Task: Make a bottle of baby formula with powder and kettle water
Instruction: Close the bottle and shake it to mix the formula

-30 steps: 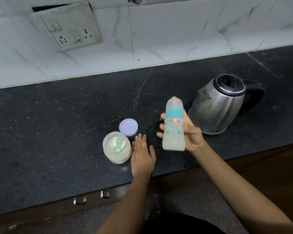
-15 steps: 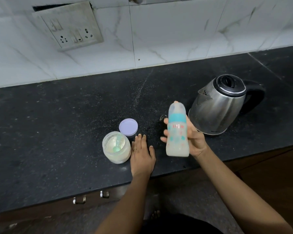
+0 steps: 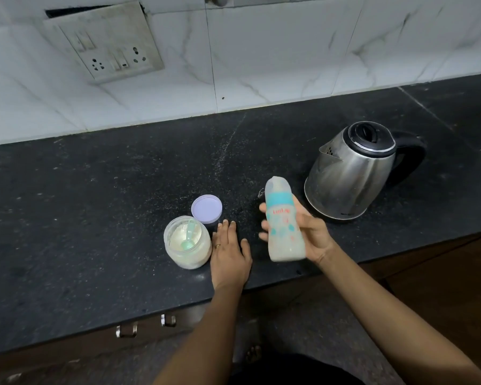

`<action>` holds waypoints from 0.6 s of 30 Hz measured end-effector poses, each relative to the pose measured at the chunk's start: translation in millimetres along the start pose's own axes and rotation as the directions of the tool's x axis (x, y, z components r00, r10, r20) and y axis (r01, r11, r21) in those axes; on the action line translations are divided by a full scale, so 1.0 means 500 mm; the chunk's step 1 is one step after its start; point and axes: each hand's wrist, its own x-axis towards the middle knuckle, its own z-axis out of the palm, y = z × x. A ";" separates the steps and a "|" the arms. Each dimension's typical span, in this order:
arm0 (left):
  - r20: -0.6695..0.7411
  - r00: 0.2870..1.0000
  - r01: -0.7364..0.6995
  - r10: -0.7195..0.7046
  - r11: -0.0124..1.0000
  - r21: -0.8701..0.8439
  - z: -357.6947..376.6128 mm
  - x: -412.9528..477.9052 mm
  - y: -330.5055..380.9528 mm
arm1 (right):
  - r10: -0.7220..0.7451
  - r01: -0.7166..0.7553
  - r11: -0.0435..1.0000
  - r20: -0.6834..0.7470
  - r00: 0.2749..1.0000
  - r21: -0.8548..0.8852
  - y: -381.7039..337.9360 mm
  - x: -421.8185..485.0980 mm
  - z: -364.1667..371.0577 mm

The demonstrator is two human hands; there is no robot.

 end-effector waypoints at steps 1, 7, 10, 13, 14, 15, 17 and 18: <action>0.000 1.000 -0.001 0.001 1.000 -0.001 0.000 0.000 -0.001 | -0.004 0.005 0.999 0.014 1.000 -0.054 -0.006 -0.007 -0.002; 0.009 1.000 -0.004 0.004 1.000 -0.001 0.002 0.000 -0.003 | -0.041 0.041 0.999 -0.085 0.996 0.008 -0.013 0.010 -0.009; 0.006 1.000 -0.005 0.005 1.000 -0.002 0.002 0.001 -0.003 | -0.081 0.079 0.995 -0.036 0.996 -0.065 -0.013 0.000 -0.006; 0.007 1.000 -0.001 0.001 1.000 -0.002 0.001 0.001 -0.002 | -0.085 0.096 0.994 -0.179 0.980 0.051 0.001 0.006 -0.008; 0.012 1.000 -0.001 0.001 1.000 -0.005 0.002 0.001 -0.002 | -0.075 0.085 0.994 -0.141 0.987 0.071 0.006 0.006 -0.011; 0.014 1.000 -0.001 0.001 1.000 -0.009 0.002 0.002 -0.004 | -0.059 0.061 0.998 -0.053 0.997 0.031 0.008 0.001 -0.003; 0.019 1.000 -0.005 0.005 1.000 -0.013 0.002 0.001 -0.005 | -0.054 0.055 0.995 0.008 0.998 -0.083 0.009 -0.014 -0.005; 0.021 1.000 -0.007 0.007 1.000 -0.011 0.002 0.001 -0.004 | -0.070 0.071 0.993 0.010 0.997 -0.091 0.010 -0.009 0.003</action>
